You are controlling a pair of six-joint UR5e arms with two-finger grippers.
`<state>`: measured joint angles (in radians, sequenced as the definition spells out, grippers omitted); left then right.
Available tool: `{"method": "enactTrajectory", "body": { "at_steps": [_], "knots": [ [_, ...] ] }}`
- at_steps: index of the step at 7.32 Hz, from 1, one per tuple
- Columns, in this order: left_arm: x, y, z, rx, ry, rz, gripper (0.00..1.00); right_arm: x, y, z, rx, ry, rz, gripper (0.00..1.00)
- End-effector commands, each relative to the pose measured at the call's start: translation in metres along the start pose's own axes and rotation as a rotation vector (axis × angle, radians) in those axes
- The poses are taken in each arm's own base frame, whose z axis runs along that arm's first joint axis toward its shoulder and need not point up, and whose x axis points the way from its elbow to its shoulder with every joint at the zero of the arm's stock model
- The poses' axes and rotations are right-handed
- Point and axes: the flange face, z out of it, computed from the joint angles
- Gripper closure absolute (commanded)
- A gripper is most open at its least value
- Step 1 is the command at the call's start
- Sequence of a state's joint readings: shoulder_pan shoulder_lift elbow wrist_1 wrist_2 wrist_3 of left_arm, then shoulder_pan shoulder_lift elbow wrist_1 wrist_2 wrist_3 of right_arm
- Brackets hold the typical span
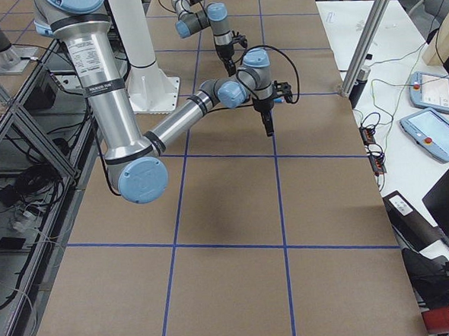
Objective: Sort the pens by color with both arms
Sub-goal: 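Lower the left gripper toward the pens in the cup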
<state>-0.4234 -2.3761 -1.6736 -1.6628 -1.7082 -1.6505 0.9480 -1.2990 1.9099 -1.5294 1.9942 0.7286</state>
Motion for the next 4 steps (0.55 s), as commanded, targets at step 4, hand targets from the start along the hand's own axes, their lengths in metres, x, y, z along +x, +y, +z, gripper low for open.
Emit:
{"method": "enactTrajectory", "body": {
  "at_steps": [4],
  "knots": [
    [-0.0001,-0.0003,0.0001,0.003,-0.001,-0.014,0.74,0.0003,-0.0002,-0.0010,0.001,-0.001,0.001,0.00]
  ]
}}
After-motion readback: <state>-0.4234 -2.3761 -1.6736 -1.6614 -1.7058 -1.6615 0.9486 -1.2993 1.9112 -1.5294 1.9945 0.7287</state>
